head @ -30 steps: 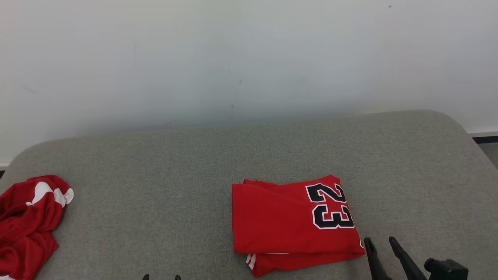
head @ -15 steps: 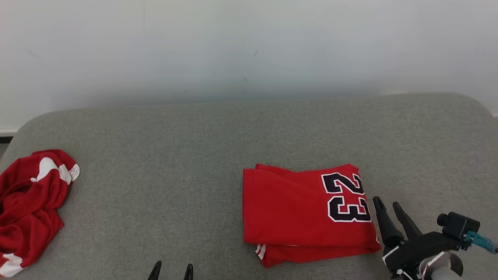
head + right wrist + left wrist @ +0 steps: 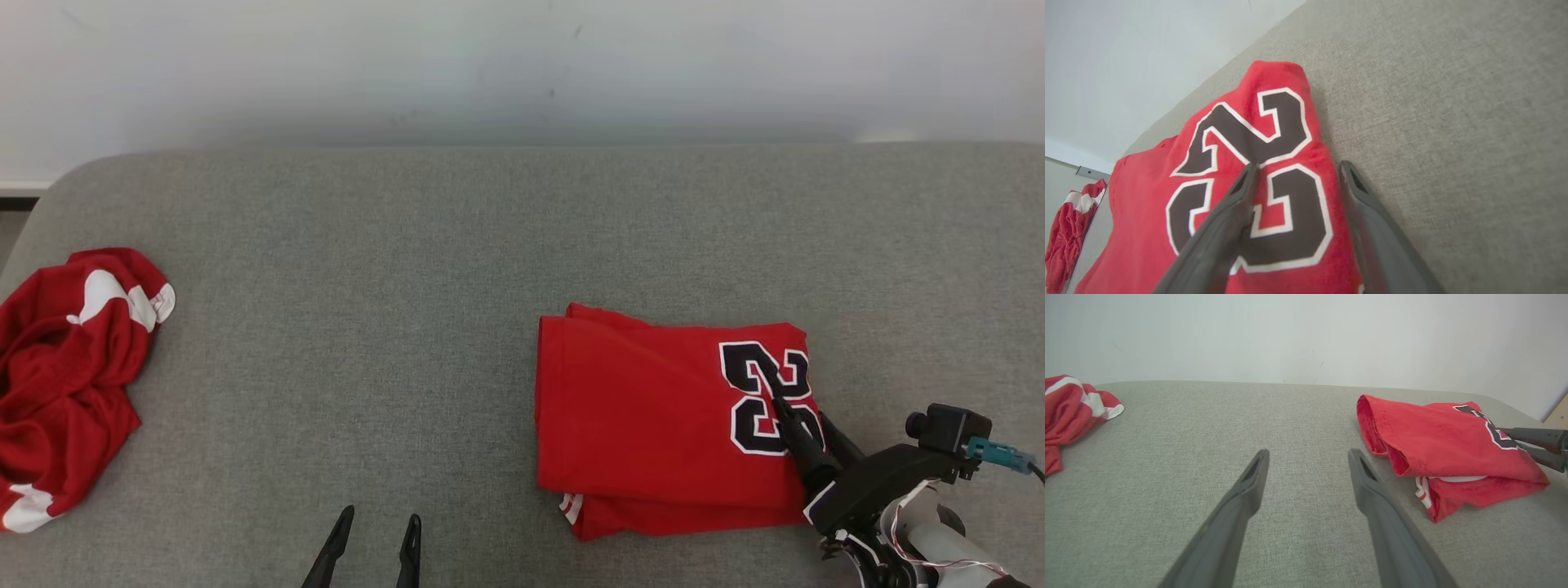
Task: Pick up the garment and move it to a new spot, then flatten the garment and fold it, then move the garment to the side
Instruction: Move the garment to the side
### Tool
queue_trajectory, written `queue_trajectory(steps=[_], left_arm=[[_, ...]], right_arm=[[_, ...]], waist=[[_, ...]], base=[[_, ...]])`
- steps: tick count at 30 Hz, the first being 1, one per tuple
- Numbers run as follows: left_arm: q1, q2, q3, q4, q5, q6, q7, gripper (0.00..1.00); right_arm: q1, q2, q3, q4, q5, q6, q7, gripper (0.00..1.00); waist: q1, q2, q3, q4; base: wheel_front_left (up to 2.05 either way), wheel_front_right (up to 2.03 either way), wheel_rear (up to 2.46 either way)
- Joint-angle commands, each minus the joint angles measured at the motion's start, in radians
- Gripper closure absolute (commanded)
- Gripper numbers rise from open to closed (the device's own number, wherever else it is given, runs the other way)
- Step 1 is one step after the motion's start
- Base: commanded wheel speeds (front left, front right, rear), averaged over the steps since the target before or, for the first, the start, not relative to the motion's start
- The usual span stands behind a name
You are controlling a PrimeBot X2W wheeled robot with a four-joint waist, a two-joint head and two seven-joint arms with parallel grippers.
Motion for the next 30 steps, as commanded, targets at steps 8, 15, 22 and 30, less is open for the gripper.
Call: queue_trajectory(steps=[8, 15, 22, 30], left_arm=[[-0.028, 0.0, -0.01, 0.009, 0.009, 0.01, -0.004, 0.0], [-0.033, 0.0, -0.009, 0.008, 0.014, 0.01, -0.004, 0.0], [-0.039, 0.0, 0.001, -0.008, 0.019, 0.008, -0.004, 0.0], [-0.061, 0.003, 0.019, -0.025, 0.042, -0.005, -0.004, 0.0]], right_arm=[[0.001, -0.046, 0.104, -0.034, 0.07, 0.0, 0.001, 1.0], [-0.007, -0.083, 0.124, -0.077, 0.081, 0.0, -0.045, 1.0], [-0.037, -0.103, 0.056, -0.112, -0.006, 0.0, -0.063, 1.0], [0.015, -0.052, -0.123, -0.145, -0.231, 0.0, -0.061, 1.0]], waist=[[-0.0002, -0.0001, 0.025, 0.002], [-0.0002, -0.0001, 0.023, -0.011], [-0.0002, -0.0001, 0.031, -0.051], [-0.0002, -0.0001, 0.066, -0.168]], base=[[0.0, 0.0, 0.0], [0.0, 0.0, 0.0], [0.0, 0.0, 0.0], [0.0, 0.0, 0.0]])
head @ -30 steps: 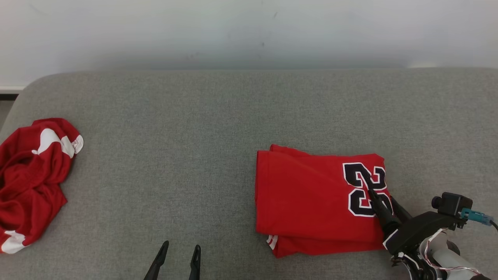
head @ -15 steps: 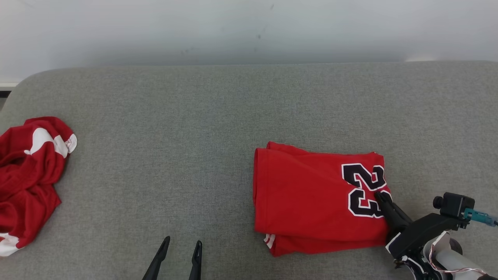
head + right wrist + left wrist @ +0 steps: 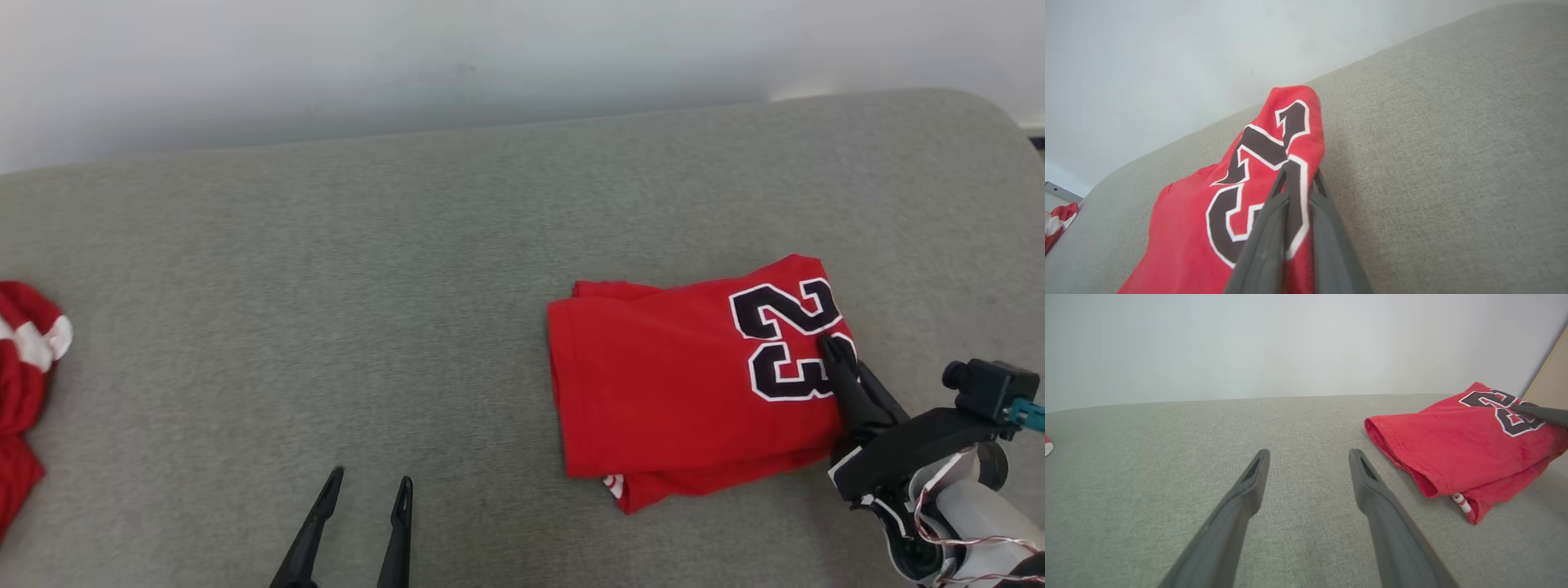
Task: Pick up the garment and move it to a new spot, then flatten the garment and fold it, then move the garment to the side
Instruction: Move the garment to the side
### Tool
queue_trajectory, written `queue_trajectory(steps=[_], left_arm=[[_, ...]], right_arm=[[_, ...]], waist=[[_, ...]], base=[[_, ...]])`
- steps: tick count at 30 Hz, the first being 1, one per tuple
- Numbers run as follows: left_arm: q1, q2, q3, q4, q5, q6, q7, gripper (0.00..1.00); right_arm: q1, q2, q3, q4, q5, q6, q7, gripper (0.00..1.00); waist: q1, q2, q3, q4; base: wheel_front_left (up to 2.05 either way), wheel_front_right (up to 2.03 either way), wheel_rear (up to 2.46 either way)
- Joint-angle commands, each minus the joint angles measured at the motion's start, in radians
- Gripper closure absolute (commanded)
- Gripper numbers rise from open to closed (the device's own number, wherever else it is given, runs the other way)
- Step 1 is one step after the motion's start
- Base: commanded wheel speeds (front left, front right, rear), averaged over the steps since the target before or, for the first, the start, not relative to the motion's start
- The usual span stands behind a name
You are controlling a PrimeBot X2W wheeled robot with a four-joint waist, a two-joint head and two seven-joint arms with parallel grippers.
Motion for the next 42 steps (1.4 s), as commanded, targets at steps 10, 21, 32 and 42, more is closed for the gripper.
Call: queue_trajectory(steps=[10, 21, 32, 42], left_arm=[[-0.049, 0.024, 0.016, 0.01, 0.033, -0.022, -0.004, 0.0], [-0.078, 0.049, 0.02, 0.021, 0.047, -0.028, -0.004, 0.0], [-0.131, 0.061, -0.015, 0.025, 0.063, -0.046, -0.004, 0.0], [-0.267, 0.064, -0.072, 0.006, 0.091, -0.065, -0.004, 0.0]], right_arm=[[0.028, 0.091, -0.107, -0.031, -0.19, 0.0, -0.004, 1.0], [0.041, 0.139, -0.112, -0.018, -0.23, 0.0, -0.005, 1.0], [-0.013, 0.114, -0.119, -0.01, -0.266, 0.0, -0.005, 1.0], [-0.223, -0.034, -0.078, -0.023, -0.315, 0.0, -0.005, 1.0]], waist=[[0.0, 0.0, 0.063, -0.242], [0.0, 0.0, 0.086, -0.364], [0.0, 0.0, 0.153, -0.337], [0.0, 0.0, 0.308, -0.218]], base=[[0.0, 0.0, 0.0], [0.0, 0.0, 0.0], [0.0, 0.0, 0.0], [0.0, 0.0, 0.0]])
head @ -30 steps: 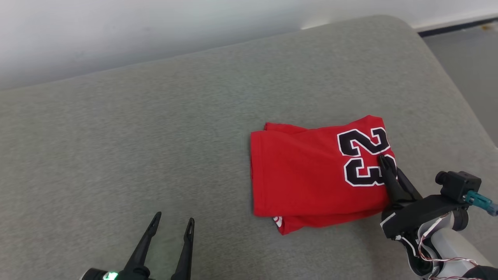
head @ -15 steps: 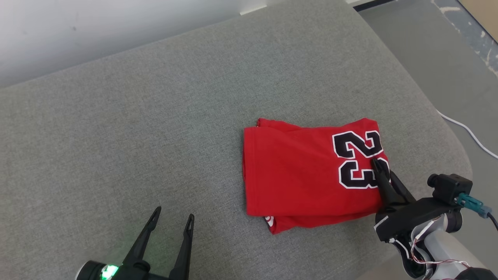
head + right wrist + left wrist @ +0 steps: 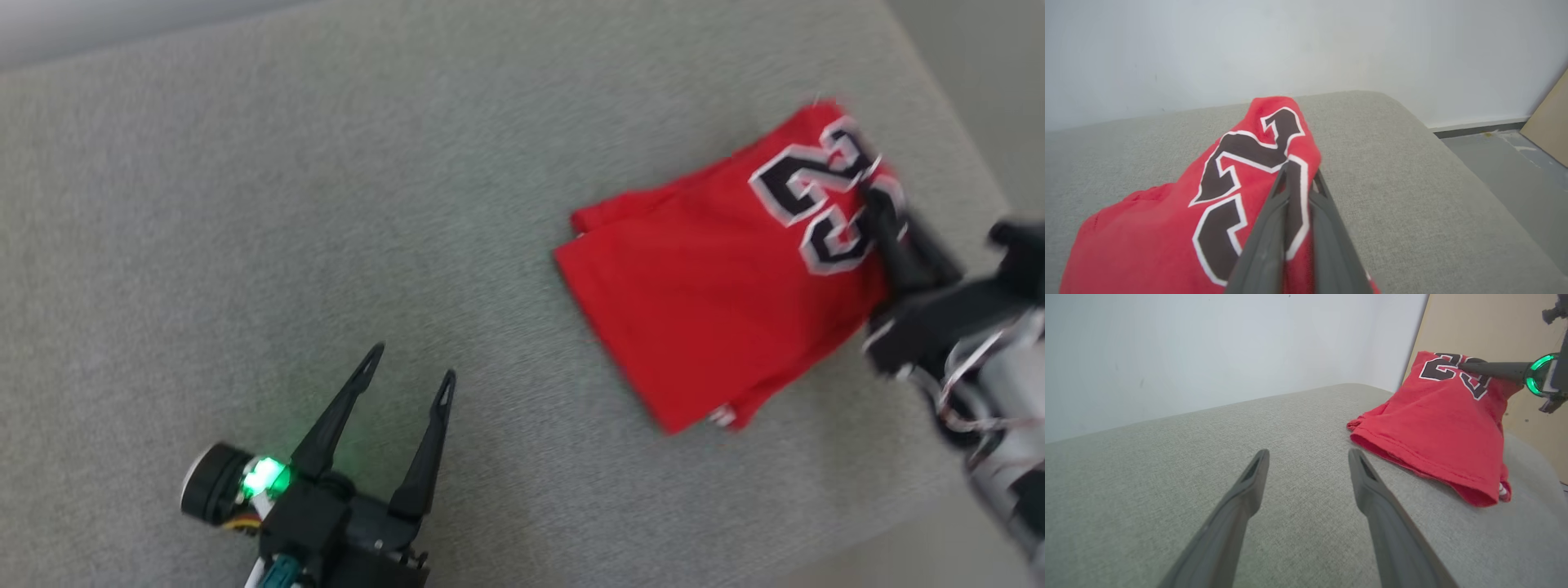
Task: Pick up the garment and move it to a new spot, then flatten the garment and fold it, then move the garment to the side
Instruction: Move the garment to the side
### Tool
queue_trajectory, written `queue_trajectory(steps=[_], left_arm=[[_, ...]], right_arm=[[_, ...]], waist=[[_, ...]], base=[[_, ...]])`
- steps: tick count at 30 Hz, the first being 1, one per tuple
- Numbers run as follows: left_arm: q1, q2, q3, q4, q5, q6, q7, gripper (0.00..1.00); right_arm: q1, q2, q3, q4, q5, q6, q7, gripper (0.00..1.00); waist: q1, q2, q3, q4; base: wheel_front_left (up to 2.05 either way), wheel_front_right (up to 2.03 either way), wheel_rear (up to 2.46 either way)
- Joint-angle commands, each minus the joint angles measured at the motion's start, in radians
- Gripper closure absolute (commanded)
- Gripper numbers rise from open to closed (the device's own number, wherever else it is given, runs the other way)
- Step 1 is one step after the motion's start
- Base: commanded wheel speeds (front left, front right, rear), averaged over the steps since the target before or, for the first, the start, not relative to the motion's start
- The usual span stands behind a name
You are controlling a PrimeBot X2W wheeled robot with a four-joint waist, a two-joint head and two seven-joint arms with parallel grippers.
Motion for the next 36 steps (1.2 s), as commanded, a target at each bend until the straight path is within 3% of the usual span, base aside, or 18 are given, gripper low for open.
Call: queue_trajectory(steps=[1, 9, 16, 30, 36], left_arm=[[-0.031, 0.003, -0.011, -0.009, 0.009, -0.005, -0.004, 0.0], [-0.137, -0.001, -0.067, -0.061, 0.038, -0.016, -0.004, 0.0], [-0.189, -0.002, -0.107, -0.129, 0.053, -0.013, -0.004, 0.0], [-0.233, -0.001, -0.138, -0.193, 0.055, 0.001, -0.002, 0.0], [-0.225, 0.008, -0.145, -0.194, 0.048, -0.002, -0.002, 0.0]], right_arm=[[-0.051, -0.032, 0.008, -0.004, -0.006, 0.0, -0.005, 1.0], [-0.252, -0.153, 0.007, 0.022, 0.022, 0.0, -0.005, 1.0], [-0.336, -0.223, -0.069, 0.116, 0.034, 0.0, -0.005, 1.0], [-0.334, -0.297, -0.283, 0.235, -0.028, 0.0, -0.005, 1.0], [-0.297, -0.311, -0.331, 0.267, -0.062, 0.0, -0.004, 1.0]], waist=[[-0.0001, -0.0001, 0.103, 0.084], [-0.0001, -0.0001, 0.226, 0.156], [-0.0001, -0.0001, 0.288, 0.178], [-0.0001, -0.0001, 0.311, 0.162], [-0.0001, -0.0001, 0.301, 0.175]], base=[[0.0, 0.0, 0.0], [0.0, 0.0, 0.0], [0.0, 0.0, 0.0], [0.0, 0.0, 0.0], [0.0, 0.0, 0.0]])
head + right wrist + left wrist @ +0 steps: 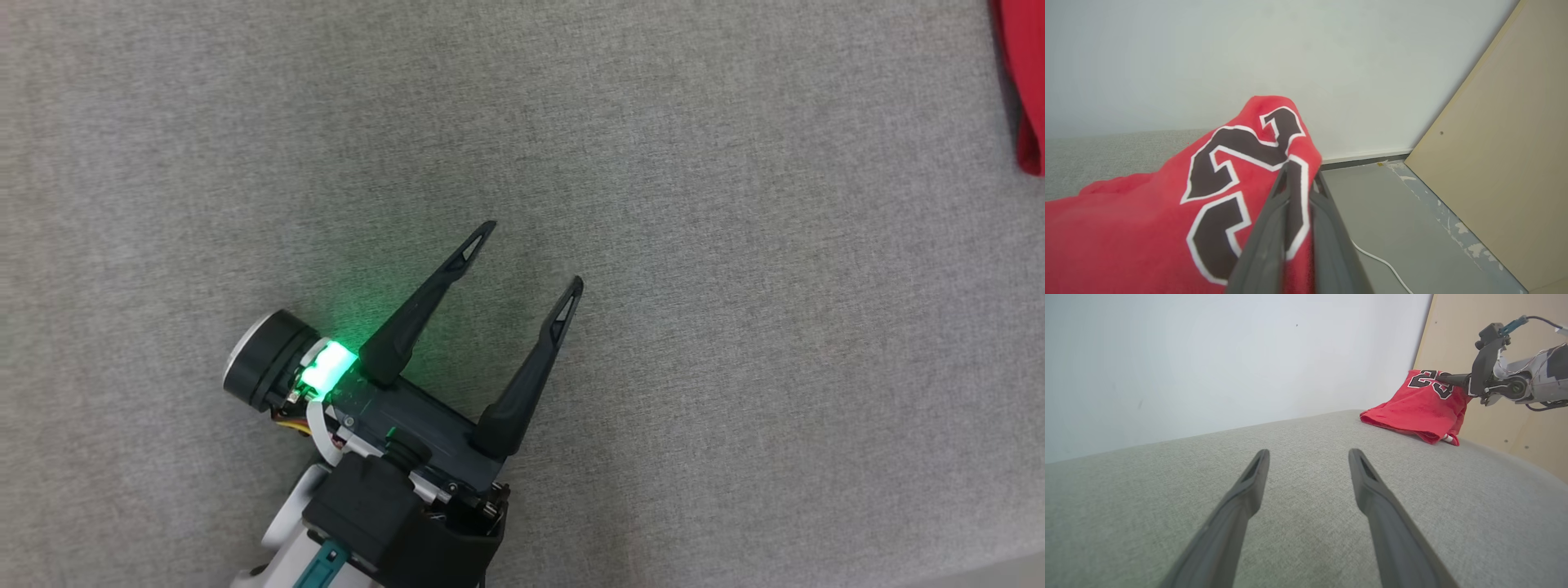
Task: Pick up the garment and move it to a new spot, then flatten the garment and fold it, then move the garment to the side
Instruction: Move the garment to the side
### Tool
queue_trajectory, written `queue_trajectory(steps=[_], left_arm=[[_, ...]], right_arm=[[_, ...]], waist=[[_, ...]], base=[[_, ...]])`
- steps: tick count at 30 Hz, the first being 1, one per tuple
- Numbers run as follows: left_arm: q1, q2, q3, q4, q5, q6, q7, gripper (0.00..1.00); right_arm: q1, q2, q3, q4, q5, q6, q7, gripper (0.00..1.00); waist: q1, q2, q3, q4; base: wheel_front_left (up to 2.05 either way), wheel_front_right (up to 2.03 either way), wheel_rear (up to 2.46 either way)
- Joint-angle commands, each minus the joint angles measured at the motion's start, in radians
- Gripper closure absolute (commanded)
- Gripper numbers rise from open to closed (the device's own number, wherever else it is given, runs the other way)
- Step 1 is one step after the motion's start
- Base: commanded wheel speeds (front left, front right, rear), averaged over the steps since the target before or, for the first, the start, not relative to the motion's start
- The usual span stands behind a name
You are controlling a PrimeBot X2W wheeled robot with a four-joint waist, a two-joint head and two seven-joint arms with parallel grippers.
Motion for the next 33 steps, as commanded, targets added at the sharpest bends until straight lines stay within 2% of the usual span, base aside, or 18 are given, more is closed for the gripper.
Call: queue_trajectory(steps=[1, 5, 6, 7, 8, 11, 15, 18, 21, 23, 29, 33], left_arm=[[0.004, 0.011, 0.003, 0.007, -0.006, 0.003, 0.001, 0.0], [0.007, 0.011, -0.008, 0.005, -0.008, 0.002, 0.002, 0.0], [0.009, 0.012, -0.009, 0.002, -0.008, 0.003, 0.003, 0.0], [0.01, 0.013, -0.009, -0.001, -0.007, 0.005, 0.005, 0.0], [0.013, 0.014, -0.009, -0.005, -0.005, 0.008, 0.006, 0.0], [0.022, 0.017, -0.006, -0.014, -0.006, 0.014, 0.012, 0.0], [0.039, 0.02, 0.004, -0.002, -0.015, 0.032, 0.011, 0.0], [0.055, 0.017, 0.01, 0.009, -0.018, 0.048, 0.009, 0.0], [0.083, 0.012, 0.026, 0.028, -0.033, 0.07, 0.008, 0.0], [0.106, 0.005, 0.036, 0.047, -0.056, 0.085, 0.007, 0.0], [0.176, -0.019, 0.094, 0.119, -0.183, 0.11, 0.002, 0.0], [0.216, -0.02, 0.139, 0.172, -0.23, 0.117, 0.0, 0.0]], right_arm=[[0.017, -0.008, -0.001, 0.009, -0.008, -0.001, -0.004, 1.0], [0.02, -0.012, -0.017, 0.057, -0.037, -0.001, -0.004, 1.0], [0.016, -0.008, -0.02, 0.076, -0.047, -0.001, -0.004, 0.68], [0.01, -0.006, -0.025, 0.097, -0.063, -0.001, -0.004, 0.2], [-0.004, -0.008, -0.035, 0.114, -0.088, -0.001, -0.004, 0.0], [-0.04, 0.001, -0.101, 0.163, -0.206, -0.001, -0.004, 0.0], [-0.013, 0.113, -0.205, 0.11, -0.349, -0.001, -0.003, 0.0], [0.042, 0.197, -0.22, 0.023, -0.367, -0.001, -0.004, 0.0], [0.109, 0.271, -0.177, -0.069, -0.332, -0.001, -0.004, 0.0], [0.157, 0.297, -0.14, -0.122, -0.296, -0.001, -0.004, 0.0], [0.287, 0.352, -0.012, -0.247, -0.23, -0.001, -0.003, 0.0], [0.349, 0.395, 0.043, -0.289, -0.235, -0.001, -0.004, 0.0]], waist=[[-0.0001, -0.0001, -0.008, 0.01], [-0.0001, -0.0001, -0.016, 0.034], [-0.0001, -0.0001, -0.018, 0.039], [-0.0001, -0.0001, -0.02, 0.044], [-0.0001, -0.0001, -0.021, 0.047], [-0.0001, -0.0001, -0.026, 0.052], [-0.0001, -0.0001, -0.057, 0.049], [-0.0001, -0.0001, -0.097, 0.052], [-0.0001, -0.0001, -0.146, 0.059], [-0.0001, -0.0001, -0.183, 0.07], [-0.0001, -0.0001, -0.291, 0.092], [-0.0001, -0.0001, -0.362, 0.1]], base=[[0.0, 0.0, 0.0], [0.0, 0.0, 0.0], [0.0, 0.0, 0.0], [0.0, 0.0, 0.0], [0.0, 0.0, 0.0], [0.0, 0.0, 0.0], [0.0, 0.0, 0.0], [0.0, 0.0, 0.0], [0.0, 0.0, 0.0], [0.0, 0.0, 0.0], [0.0, 0.0, 0.0], [0.0, 0.0, 0.0]])
